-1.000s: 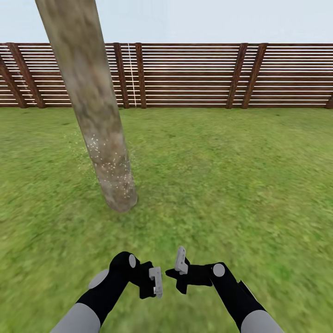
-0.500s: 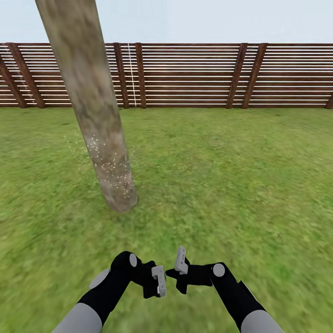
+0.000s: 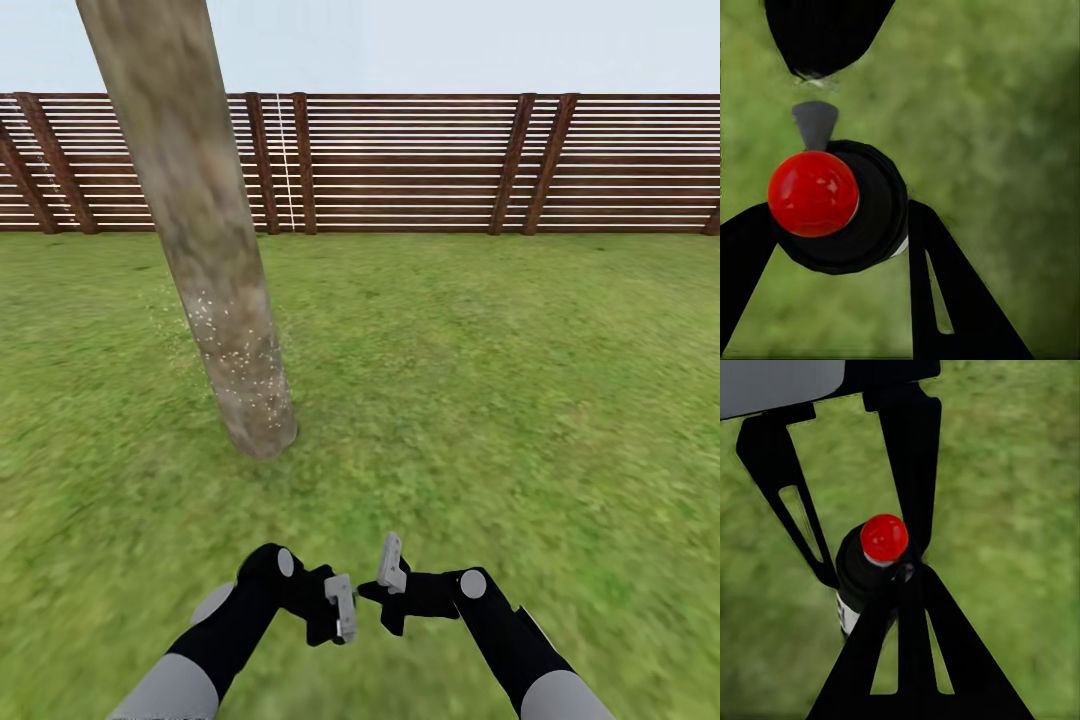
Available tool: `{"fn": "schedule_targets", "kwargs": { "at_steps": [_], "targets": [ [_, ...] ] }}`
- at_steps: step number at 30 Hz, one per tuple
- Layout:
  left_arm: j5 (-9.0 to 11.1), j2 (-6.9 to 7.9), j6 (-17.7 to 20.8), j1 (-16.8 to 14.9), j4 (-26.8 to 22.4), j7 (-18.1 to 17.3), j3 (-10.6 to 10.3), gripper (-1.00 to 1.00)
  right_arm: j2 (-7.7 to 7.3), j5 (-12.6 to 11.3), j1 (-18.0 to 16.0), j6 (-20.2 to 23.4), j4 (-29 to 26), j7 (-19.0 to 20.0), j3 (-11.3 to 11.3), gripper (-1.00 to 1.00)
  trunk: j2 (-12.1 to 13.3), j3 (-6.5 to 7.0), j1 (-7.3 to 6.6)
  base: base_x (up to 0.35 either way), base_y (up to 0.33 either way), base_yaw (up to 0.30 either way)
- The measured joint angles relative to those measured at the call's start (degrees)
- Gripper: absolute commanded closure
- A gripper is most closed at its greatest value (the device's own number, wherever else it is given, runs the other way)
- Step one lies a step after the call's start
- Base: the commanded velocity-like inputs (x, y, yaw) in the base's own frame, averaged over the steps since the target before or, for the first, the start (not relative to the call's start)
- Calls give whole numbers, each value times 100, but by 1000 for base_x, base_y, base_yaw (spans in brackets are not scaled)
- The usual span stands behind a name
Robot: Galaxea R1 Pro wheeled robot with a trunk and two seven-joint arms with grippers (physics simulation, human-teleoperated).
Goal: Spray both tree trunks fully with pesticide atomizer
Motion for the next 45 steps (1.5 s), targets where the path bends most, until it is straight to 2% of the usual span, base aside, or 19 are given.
{"fn": "schedule_targets", "kwargs": {
  "at_steps": [2, 11, 12, 18, 20, 22, 23, 24, 25, 26, 27, 28, 29, 30, 33, 35, 36, 37, 45],
  "targets": [
    [-24, 40, 13, -8, 9, -5, 7, 100, 0, 0, 0, 0, 0, 0, 1, 100, 0, 0, 0, 0, 0, 0],
    [-63, 719, 24, 4, 16, 1, 6, 100, -10, 0, 0, 0, 8, 0, -6, 100, 0, 0, 0, 0, 0, 0],
    [-87, 806, 25, 8, 17, 1, 6, 100, -14, 0, 0, 0, 9, 0, -7, -100, 0, 0, 0, 0, 0, 0],
    [-497, 1278, 165, 32, 17, 12, 33, 100, -48, 16, 3, -10, 45, -165, -49, -100, 0, 0, 0, 0, 0, 0],
    [-513, 1411, 338, 34, 15, 153, 298, 100, -234, 9, 14, -14, 298, -900, -57, -100, 0, 0, 0, 0, 0, 0],
    [-464, 1426, 361, 73, 117, 1029, 1283, 100, -336, -14, 20, -29, 1344, -2665, -58, -100, 0, -1, 0, 0, 0, 0],
    [-378, 1397, 357, 126, 241, 1362, 1645, 100, -331, -40, 20, -39, 1777, -3395, -59, -100, 0, -1, 1, 0, 0, 0],
    [-206, 1355, 341, 180, 414, 1714, 1978, 100, -317, -62, 21, -75, 2248, -4203, -60, -100, 0, -1, 1, 0, 0, 0],
    [219, 1316, 249, 250, 685, 2215, 2380, 100, -303, -147, 25, -240, 2801, -5209, -64, -100, 0, -2, 1, 0, 0, 0],
    [707, 1305, 52, 351, 903, 2640, 2674, 100, -296, -320, 25, -516, 3181, -5848, -64, -100, 0, -2, 1, 0, 0, 0],
    [1249, 1300, -295, 519, 1081, 3100, 2928, 100, -293, -662, 30, -905, 3457, -6288, -66, -100, 0, -1, 0, 0, 0, 0],
    [1960, 1307, -914, 853, 1188, 3670, 3198, 100, -307, -1277, 80, -1443, 3683, -6582, -73, -100, -1, -1, 0, 0, 0, 0],
    [2239, 1309, -1207, 1069, 1267, 3894, 3313, 100, -319, -1549, 139, -1669, 3752, -6663, -66, -100, 0, -2, 0, 0, 0, 0],
    [2808, 1311, -1786, 1411, 1263, 4322, 3595, 100, -341, -1989, 321, -2015, 3820, -6739, -76, -100, -1, -1, -1, 0, 0, 0],
    [3594, 1296, -2595, 1932, 1354, 5047, 4229, 100, -357, -2323, 652, -2394, 3861, -6787, -56, -100, 0, -1, 0, 0, 0, 0],
    [3789, 1310, -2756, 2065, 1754, 5198, 4426, 100, -360, -2362, 713, -2454, 3866, -6792, -52, -100, 0, -1, 0, 0, 0, 0],
    [3926, 1348, -2809, 2088, 2236, 5224, 4630, 100, -354, -2370, 725, -2465, 3864, -6794, -41, -100, 0, 0, 0, 0, 0, 0],
    [3930, 1355, -2938, 2103, 2647, 5226, 4691, 100, -345, -2364, 728, -2465, 3864, -6790, -33, -100, 0, -1, 0, 0, 0, 0],
    [3961, 1351, -3103, 2109, 2854, 5239, 4733, 100, -305, -2365, 760, -2437, 4220, -6763, -32, -100, 0, 0, 0, 0, 0, 0]
  ]
}}
